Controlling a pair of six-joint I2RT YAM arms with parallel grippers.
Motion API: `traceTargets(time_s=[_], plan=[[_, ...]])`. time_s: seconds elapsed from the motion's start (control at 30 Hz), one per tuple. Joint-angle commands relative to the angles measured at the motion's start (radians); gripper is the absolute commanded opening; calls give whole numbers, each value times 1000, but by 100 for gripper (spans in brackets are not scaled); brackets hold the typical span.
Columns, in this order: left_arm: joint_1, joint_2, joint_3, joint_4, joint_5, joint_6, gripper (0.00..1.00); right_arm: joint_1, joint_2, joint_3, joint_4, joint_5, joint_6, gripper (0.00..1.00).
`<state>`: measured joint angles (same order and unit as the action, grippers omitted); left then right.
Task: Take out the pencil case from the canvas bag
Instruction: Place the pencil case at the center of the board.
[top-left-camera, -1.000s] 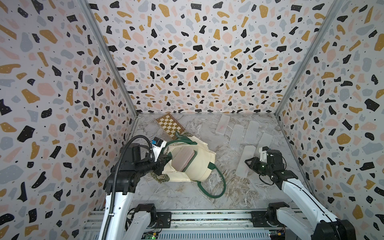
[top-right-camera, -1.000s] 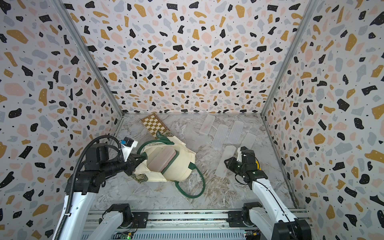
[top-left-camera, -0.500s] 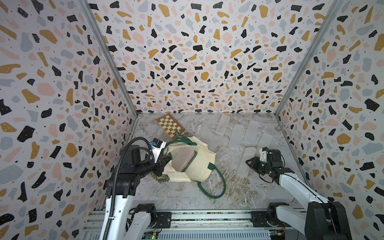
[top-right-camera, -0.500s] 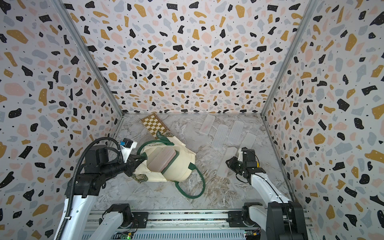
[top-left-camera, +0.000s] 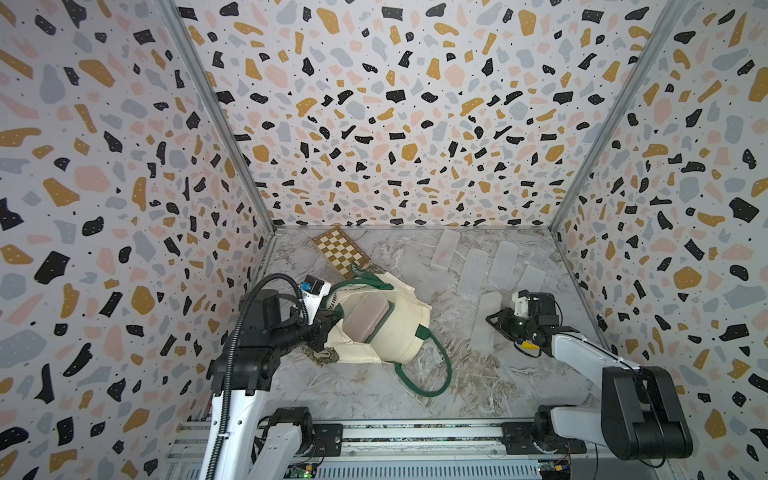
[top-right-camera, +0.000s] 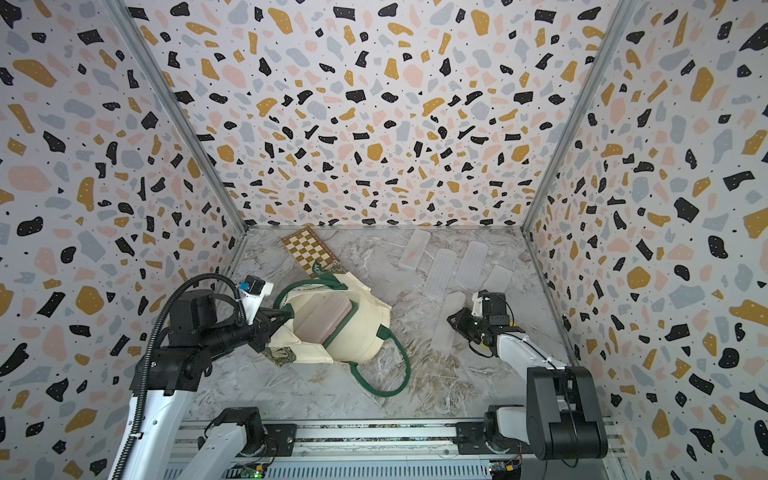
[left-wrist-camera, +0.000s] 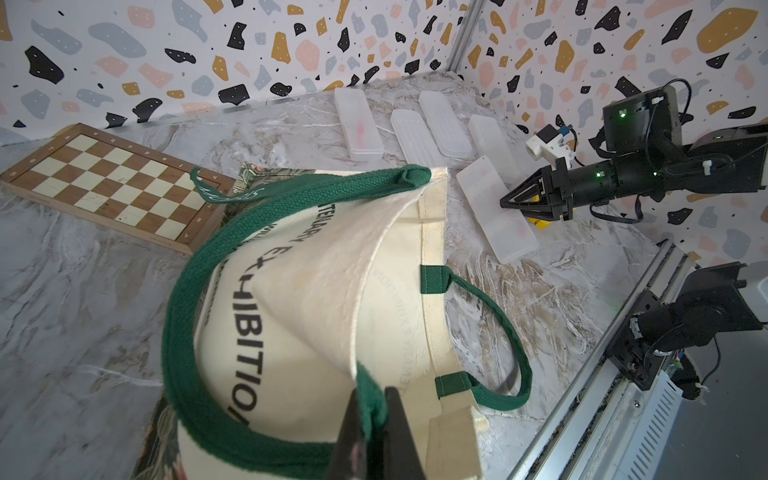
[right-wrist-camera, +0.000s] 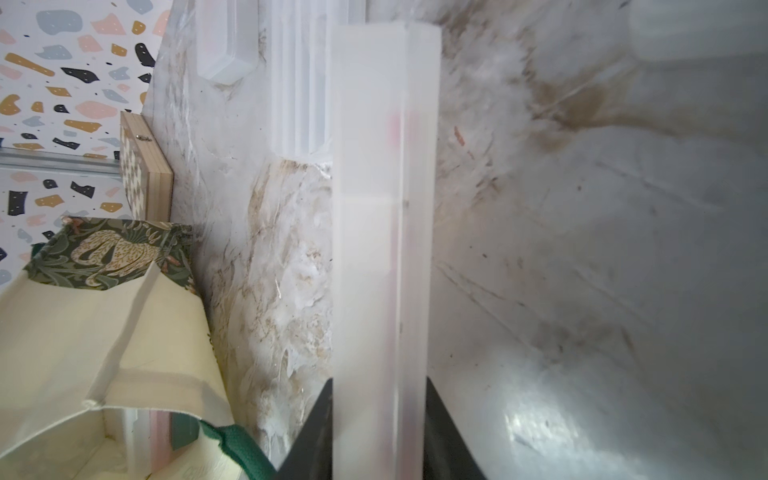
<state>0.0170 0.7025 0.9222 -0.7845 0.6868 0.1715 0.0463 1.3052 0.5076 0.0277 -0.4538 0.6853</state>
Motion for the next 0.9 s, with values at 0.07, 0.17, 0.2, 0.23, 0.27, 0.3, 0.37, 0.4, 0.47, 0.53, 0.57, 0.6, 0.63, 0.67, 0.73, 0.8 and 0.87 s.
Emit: traceTargets(time_s=[0.07, 0.17, 0.2, 0.23, 0.27, 0.3, 0.37, 0.4, 0.47, 0.53, 0.57, 0.6, 0.63, 0.67, 0.73, 0.8, 0.87], plan=[[8, -7, 8, 69, 22, -1, 0, -5, 42, 23, -28, 134, -49, 33], [8, -6, 6, 73, 25, -6, 0, -5, 39, 17, -28, 149, -47, 38], [9, -7, 4, 74, 25, -6, 0, -4, 34, 15, -28, 152, -45, 40], [9, -8, 4, 73, 25, -6, 0, -3, 27, 11, -26, 154, -43, 43], [9, -8, 6, 71, 26, -4, 0, -3, 18, 5, -24, 153, -40, 45], [9, -10, 6, 70, 25, -3, 0, -3, 11, -2, -20, 153, -36, 47], [9, -13, 1, 72, 24, -4, 0, -2, -5, -7, -20, 154, -36, 54], [9, -14, 0, 74, 25, -7, 0, -2, -12, -5, -25, 154, -39, 55], [10, -14, 3, 74, 27, -7, 0, -2, -29, -4, -37, 156, -45, 60], [9, -15, 7, 69, 26, -7, 0, 1, -50, -11, -44, 157, -42, 64], [10, -16, 6, 68, 25, -6, 0, 3, -63, -18, -37, 154, -36, 67], [10, -18, 4, 70, 24, -6, 0, 8, -72, -22, -30, 150, -33, 69], [11, -18, 4, 72, 24, -7, 0, 18, -79, -24, -29, 149, -32, 71], [11, -15, 5, 71, 23, -6, 0, 28, -86, -23, -34, 153, -33, 73], [11, -11, 17, 57, 39, -1, 0, 55, -100, -21, -50, 172, -29, 77], [11, -10, 31, 48, 67, -1, 0, 76, -115, -21, -56, 183, -22, 80], [10, -12, 33, 47, 87, 2, 0, 94, -130, -16, -71, 186, -14, 83]])
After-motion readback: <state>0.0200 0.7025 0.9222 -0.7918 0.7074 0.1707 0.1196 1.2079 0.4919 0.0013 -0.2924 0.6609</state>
